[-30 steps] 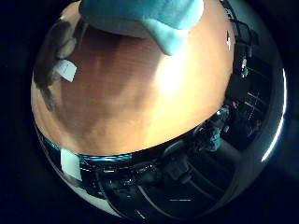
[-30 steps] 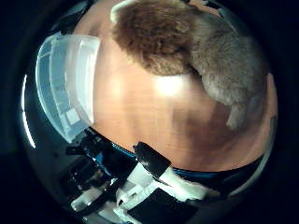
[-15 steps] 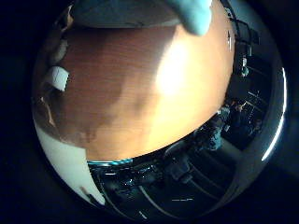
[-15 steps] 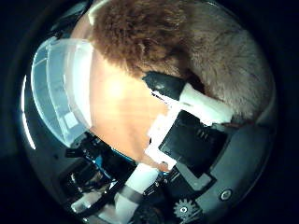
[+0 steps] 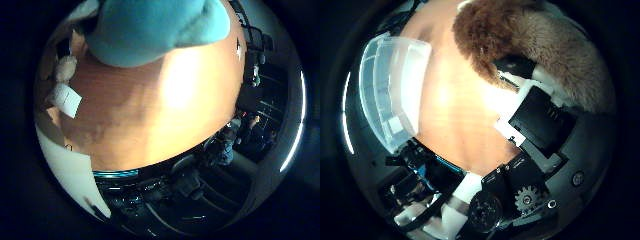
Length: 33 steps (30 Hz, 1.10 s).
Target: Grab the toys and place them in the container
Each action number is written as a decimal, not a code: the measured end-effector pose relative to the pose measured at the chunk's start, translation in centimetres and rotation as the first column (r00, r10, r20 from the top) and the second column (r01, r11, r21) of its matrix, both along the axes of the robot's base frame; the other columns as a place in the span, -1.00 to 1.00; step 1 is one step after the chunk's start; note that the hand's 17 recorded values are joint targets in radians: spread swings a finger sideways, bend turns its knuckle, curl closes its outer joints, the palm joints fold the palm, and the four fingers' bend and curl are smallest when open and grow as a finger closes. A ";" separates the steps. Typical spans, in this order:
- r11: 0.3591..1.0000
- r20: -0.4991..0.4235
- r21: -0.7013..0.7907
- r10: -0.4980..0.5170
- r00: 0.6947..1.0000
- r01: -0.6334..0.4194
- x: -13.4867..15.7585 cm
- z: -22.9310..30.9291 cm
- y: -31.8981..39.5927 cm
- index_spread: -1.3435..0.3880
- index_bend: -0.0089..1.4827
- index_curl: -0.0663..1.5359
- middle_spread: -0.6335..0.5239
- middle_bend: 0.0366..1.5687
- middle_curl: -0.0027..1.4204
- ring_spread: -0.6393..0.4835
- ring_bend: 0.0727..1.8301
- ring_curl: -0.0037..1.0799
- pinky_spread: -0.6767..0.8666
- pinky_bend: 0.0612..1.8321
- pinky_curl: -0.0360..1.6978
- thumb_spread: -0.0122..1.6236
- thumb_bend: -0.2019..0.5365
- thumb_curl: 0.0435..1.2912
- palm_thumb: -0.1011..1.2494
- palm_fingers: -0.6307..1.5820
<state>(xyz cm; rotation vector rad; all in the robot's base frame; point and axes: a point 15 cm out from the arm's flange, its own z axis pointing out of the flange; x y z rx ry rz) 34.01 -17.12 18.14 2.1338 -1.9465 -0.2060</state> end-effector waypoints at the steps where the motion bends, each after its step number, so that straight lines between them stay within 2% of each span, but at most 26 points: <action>1: 1.000 -0.013 0.002 0.002 1.000 -0.002 -0.6 0.7 0.3 0.19 0.35 0.23 -0.28 0.57 0.29 -0.30 0.47 0.39 -0.44 0.34 0.07 0.27 -0.47 -0.28 0.78 0.52; 9: 1.000 0.036 -0.018 0.002 0.999 -0.001 -2.8 10.8 0.8 0.21 0.33 0.30 -0.24 0.59 0.33 -0.30 0.46 0.47 -0.42 0.34 0.15 0.20 -0.49 -0.11 0.77 0.49; 16: 0.999 0.198 -0.033 0.048 0.979 -0.043 -1.6 21.6 3.8 0.22 0.31 0.34 -0.23 0.58 0.34 -0.31 0.45 0.52 -0.42 0.32 0.19 0.18 -0.49 -0.03 0.74 0.49; 21: 0.996 0.290 0.010 0.081 0.954 -0.088 -0.8 28.4 9.0 0.22 0.29 0.36 -0.23 0.57 0.35 -0.31 0.43 0.54 -0.42 0.30 0.21 0.15 -0.49 0.02 0.73 0.50; 28: 0.980 0.360 0.028 0.176 0.916 -0.199 -0.1 32.4 18.6 0.21 0.27 0.38 -0.23 0.56 0.36 -0.32 0.41 0.57 -0.43 0.28 0.23 0.15 -0.49 0.06 0.72 0.51; 33: 0.962 0.369 0.041 0.235 0.899 -0.269 0.1 33.1 25.2 0.21 0.26 0.39 -0.23 0.55 0.36 -0.32 0.40 0.58 -0.43 0.27 0.25 0.14 -0.49 0.09 0.71 0.51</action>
